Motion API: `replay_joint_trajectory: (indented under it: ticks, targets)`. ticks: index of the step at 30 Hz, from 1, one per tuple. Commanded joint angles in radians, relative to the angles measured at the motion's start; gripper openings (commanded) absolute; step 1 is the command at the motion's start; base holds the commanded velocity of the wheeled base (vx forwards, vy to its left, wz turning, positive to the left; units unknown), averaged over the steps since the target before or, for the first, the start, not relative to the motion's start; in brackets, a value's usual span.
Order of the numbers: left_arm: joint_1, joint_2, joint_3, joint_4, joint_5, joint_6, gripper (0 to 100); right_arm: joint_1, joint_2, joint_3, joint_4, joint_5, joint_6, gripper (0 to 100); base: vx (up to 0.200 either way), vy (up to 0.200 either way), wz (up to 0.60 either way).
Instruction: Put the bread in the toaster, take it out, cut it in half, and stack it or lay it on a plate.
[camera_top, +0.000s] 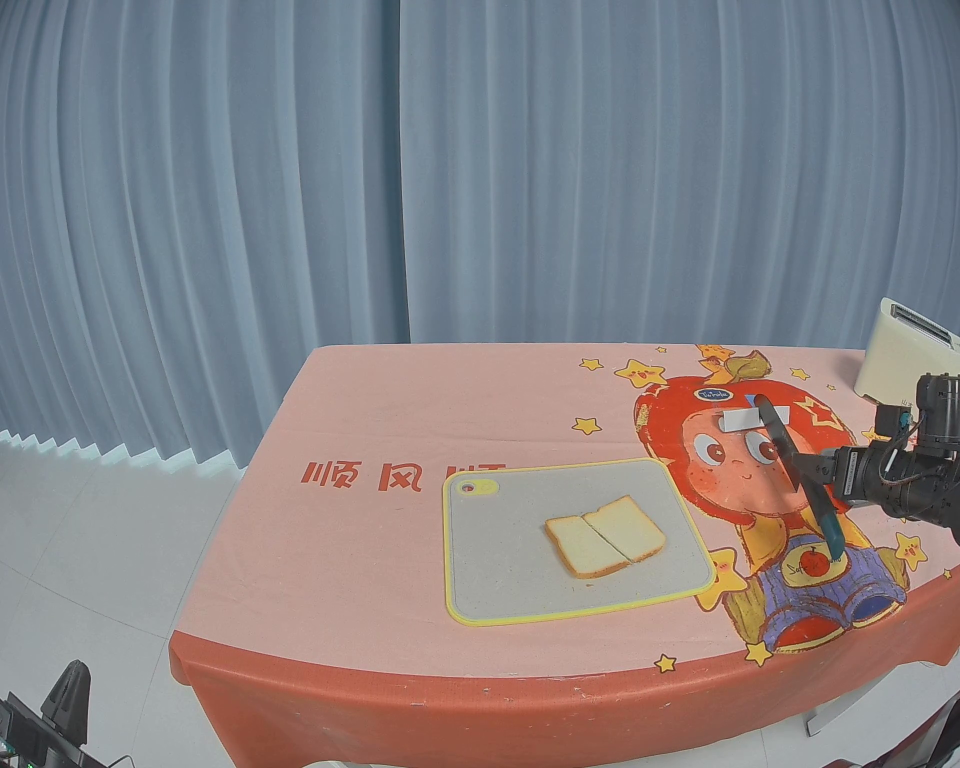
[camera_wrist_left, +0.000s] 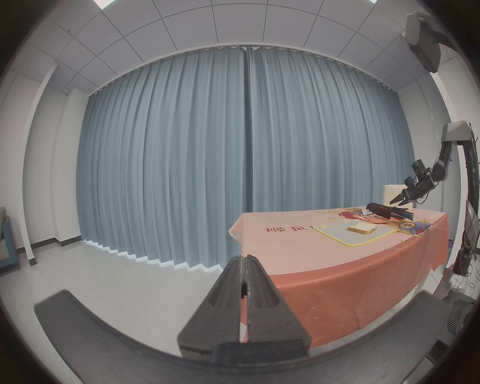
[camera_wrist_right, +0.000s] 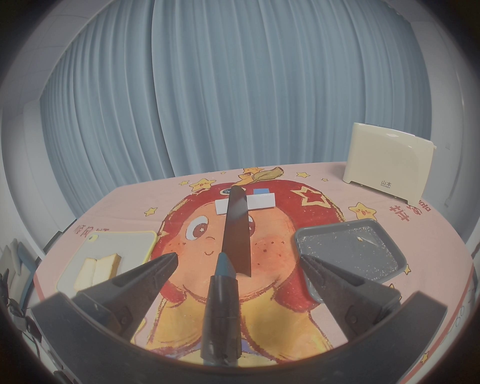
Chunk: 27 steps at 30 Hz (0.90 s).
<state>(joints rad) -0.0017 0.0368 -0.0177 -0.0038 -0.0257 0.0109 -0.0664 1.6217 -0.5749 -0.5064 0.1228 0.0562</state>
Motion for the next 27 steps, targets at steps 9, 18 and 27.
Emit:
replay_joint_trajectory:
  ticks: [9, 18, 27]
  targets:
    - [0.0, 0.002, 0.018, -0.001, 0.0, 0.0, 0, -0.015, -0.264, 0.101, 0.011, -0.006, 0.007, 100, 0.0, 0.0, 0.0]
    - [0.0, 0.002, 0.018, -0.001, 0.0, 0.0, 0, -0.018, -0.479, 0.231, 0.0, 0.003, 0.007, 100, 0.0, 0.0, 0.0]
    - [0.0, 0.002, 0.018, -0.001, 0.0, 0.0, 0, 0.007, -0.617, 0.299, 0.014, 0.011, -0.01, 100, 0.0, 0.0, 0.0]
